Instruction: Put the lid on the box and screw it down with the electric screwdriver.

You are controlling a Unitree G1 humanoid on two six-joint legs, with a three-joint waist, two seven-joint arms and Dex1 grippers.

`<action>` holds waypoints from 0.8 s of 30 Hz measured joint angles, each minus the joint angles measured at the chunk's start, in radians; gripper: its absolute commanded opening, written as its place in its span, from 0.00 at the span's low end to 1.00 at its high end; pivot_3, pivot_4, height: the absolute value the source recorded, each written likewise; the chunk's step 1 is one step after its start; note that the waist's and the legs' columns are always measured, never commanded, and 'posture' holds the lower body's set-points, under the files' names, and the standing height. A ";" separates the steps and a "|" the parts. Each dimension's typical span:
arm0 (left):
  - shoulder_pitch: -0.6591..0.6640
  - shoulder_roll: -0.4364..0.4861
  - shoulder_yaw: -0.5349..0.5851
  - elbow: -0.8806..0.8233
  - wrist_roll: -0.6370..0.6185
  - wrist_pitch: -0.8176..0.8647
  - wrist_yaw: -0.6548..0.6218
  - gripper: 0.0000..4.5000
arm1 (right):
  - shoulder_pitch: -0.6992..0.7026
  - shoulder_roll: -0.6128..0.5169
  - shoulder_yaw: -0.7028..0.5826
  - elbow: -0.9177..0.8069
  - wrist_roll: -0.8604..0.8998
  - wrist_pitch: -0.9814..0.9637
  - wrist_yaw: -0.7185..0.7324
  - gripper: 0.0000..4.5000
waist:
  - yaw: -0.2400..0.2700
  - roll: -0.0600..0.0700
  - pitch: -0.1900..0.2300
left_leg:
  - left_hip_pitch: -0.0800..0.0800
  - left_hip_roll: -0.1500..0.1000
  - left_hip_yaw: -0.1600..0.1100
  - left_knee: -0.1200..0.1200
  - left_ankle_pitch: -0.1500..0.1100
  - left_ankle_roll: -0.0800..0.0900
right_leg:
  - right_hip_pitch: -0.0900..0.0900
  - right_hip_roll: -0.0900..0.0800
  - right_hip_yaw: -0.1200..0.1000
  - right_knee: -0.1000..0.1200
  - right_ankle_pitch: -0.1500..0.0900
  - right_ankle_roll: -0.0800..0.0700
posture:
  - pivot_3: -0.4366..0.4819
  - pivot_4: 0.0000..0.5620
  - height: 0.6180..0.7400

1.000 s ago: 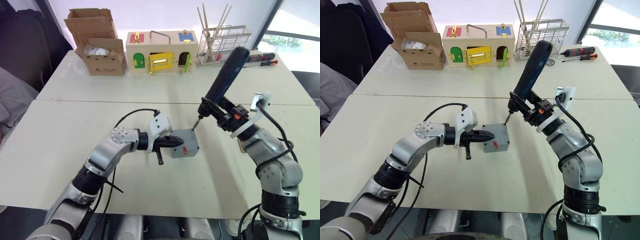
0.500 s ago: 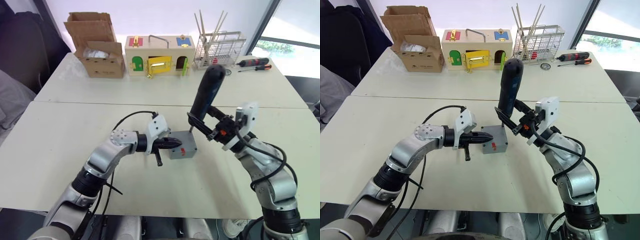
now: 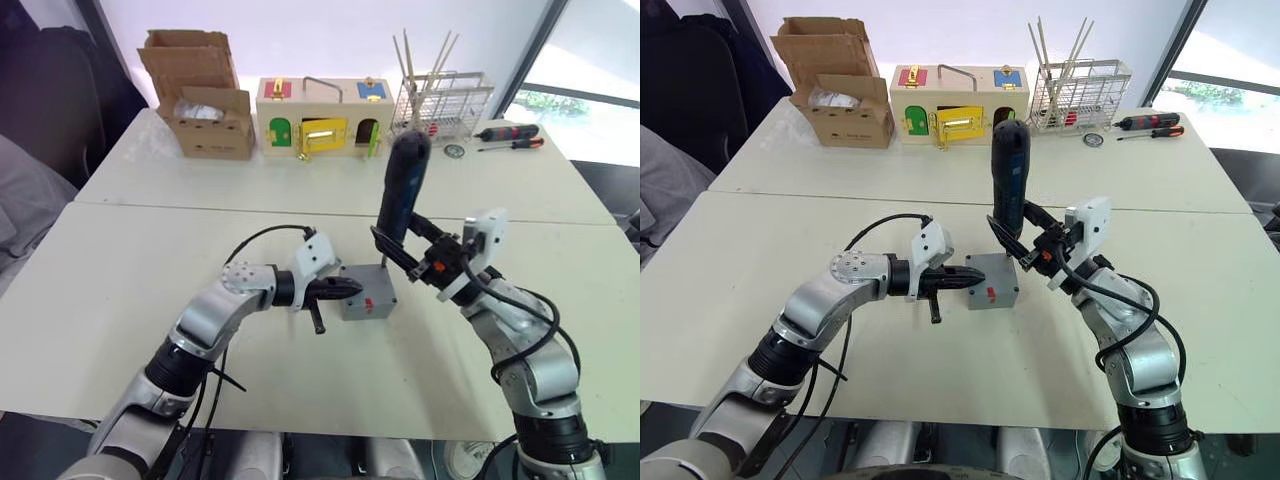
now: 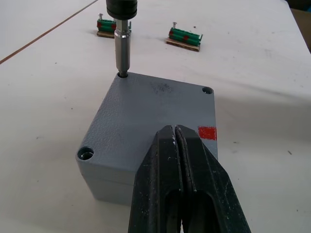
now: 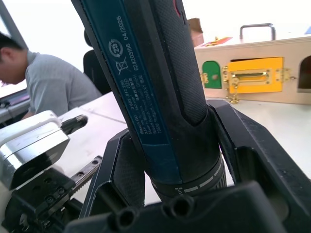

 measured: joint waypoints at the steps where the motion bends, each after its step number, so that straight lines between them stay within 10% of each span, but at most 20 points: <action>1: 0.005 0.000 0.000 0.000 0.003 -0.006 0.000 0.00 | 0.007 0.002 -0.004 0.000 0.001 -0.004 -0.006 0.42 | 0.000 0.001 -0.002 | 0.000 0.000 0.000 0.000 0.000 0.000 | 0.000 0.000 0.000 -0.001 0.000 0.000 | 0.48 0.27 0.92; 24: 0.014 -0.009 -0.008 -0.001 0.027 -0.010 -0.004 0.00 | 0.023 0.020 -0.002 0.043 0.001 -0.066 -0.033 0.42 | -0.001 0.005 -0.012 | 0.001 -0.001 0.000 -0.005 -0.002 0.000 | 0.003 -0.003 0.000 -0.011 -0.001 -0.002 | 0.48 0.27 0.92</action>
